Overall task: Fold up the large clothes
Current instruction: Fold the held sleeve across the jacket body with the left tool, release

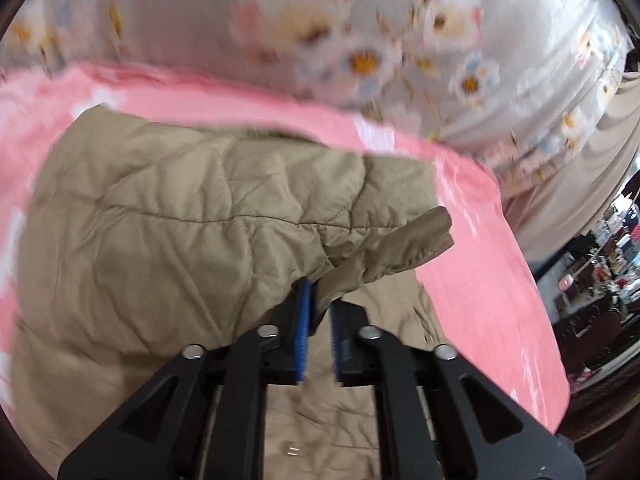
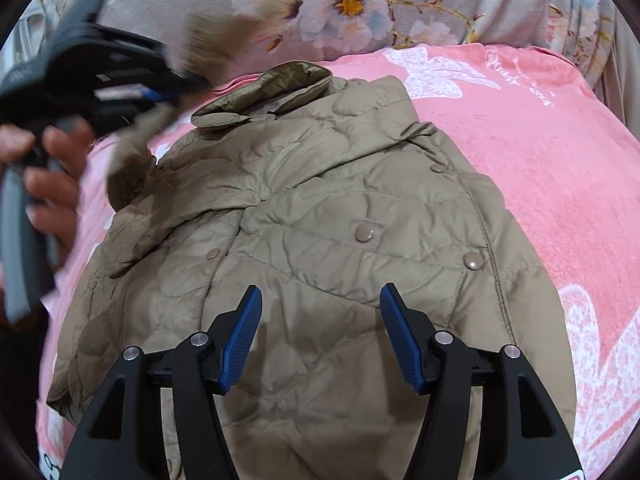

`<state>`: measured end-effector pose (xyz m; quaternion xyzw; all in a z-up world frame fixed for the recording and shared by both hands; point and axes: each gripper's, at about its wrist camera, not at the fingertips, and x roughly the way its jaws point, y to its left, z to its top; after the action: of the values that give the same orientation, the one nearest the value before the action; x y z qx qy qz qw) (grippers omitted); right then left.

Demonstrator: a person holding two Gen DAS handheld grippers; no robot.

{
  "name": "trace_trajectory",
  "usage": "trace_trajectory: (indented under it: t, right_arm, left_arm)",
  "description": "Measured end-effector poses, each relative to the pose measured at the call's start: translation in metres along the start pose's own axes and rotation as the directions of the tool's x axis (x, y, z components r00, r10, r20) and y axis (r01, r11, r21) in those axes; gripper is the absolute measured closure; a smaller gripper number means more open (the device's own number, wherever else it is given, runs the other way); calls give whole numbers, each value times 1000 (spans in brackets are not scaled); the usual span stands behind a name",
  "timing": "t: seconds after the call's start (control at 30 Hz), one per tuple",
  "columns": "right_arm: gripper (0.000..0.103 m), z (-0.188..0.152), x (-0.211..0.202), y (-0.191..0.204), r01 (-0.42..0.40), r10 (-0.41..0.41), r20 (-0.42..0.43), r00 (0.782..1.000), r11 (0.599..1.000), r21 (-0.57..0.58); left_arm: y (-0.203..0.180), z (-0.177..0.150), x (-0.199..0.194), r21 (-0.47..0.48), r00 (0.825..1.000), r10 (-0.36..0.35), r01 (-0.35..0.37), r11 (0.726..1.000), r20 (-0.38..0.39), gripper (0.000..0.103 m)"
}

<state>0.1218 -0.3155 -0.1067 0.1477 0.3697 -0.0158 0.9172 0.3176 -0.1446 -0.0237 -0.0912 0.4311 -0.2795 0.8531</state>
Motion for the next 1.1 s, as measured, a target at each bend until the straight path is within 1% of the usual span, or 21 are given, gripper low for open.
trace_trajectory:
  t: [0.03,0.07,0.17,0.23,0.33,0.4,0.43,0.47,0.53,0.6,0.63,0.73,0.8,0.83,0.87,0.9,0.97,1.0,1.03,1.07,1.1]
  right_arm:
    - [43,0,0,-2,1,-1,1,1000,1000,4]
    - [43,0,-1,-4,1,-1,3,1000,1000,7]
    - [43,7,-3,-10,5,-5,20,1000,1000,7]
    - [42,16,-3,-14,6,-6,37,999,1000,9]
    - [40,41,2,-24,-2,-2,77,997,999,41]
    - [40,56,9,-31,-17,10,92,996,997,78]
    - [40,63,13,-34,-26,17,96,995,995,98]
    - [40,71,19,-38,-35,24,95,995,992,122]
    - [40,83,31,-42,-54,40,89,995,986,160]
    - [40,94,44,-44,-55,40,85,996,981,184]
    - [40,97,48,-43,-55,41,84,996,981,183]
    - [40,105,63,-42,-55,41,72,997,978,200]
    - [45,107,74,-39,-59,47,59,997,977,207]
    - [48,107,79,-36,-49,39,53,998,979,197]
    - [56,107,82,-33,-45,37,48,998,982,184]
    - [62,107,87,-30,-43,36,41,998,984,171]
    - [84,107,98,-25,-36,36,6,999,987,154]
    - [89,108,101,-23,-35,35,2,999,989,147]
    - [97,110,100,-21,-39,38,6,999,990,134]
    - [99,112,96,-19,-50,48,20,999,990,132]
    - [100,115,86,-17,-70,64,50,997,988,135]
  left_arm:
    - [1,-7,6,-24,1000,-3,3,1000,-15,65]
    - [5,-13,4,-56,1000,-23,23,998,-3,47]
    - [21,-23,-21,-122,993,-80,90,988,87,23]
    - [40,-22,-44,-162,984,-90,115,980,153,15]
    - [89,-17,-67,-285,977,-13,74,956,211,15]
    - [131,-15,-75,-392,976,39,50,918,216,15]
    - [152,-17,-78,-450,974,52,55,891,222,16]
    - [178,-20,-80,-520,972,60,69,851,228,17]
    - [214,-26,-83,-606,971,55,101,789,234,19]
    - [240,-30,-80,-658,970,48,123,743,237,23]
    - [248,-31,-76,-671,971,47,127,730,235,25]
    - [262,-32,-67,-686,973,47,124,717,226,28]
    - [267,-31,-59,-693,973,27,143,706,229,31]
    - [270,-31,-57,-698,974,17,151,700,227,34]
    - [273,-31,-52,-708,975,9,156,689,223,40]
    - [277,-31,-47,-718,977,4,154,678,213,41]
    - [280,-30,-43,-732,980,16,136,668,197,59]
    - [282,-29,-43,-736,983,34,113,667,182,66]
    - [283,-28,-43,-739,984,44,98,666,171,79]
    - [284,-28,-47,-736,984,49,97,670,174,88]
    - [283,-27,-54,-726,981,53,101,680,186,90]
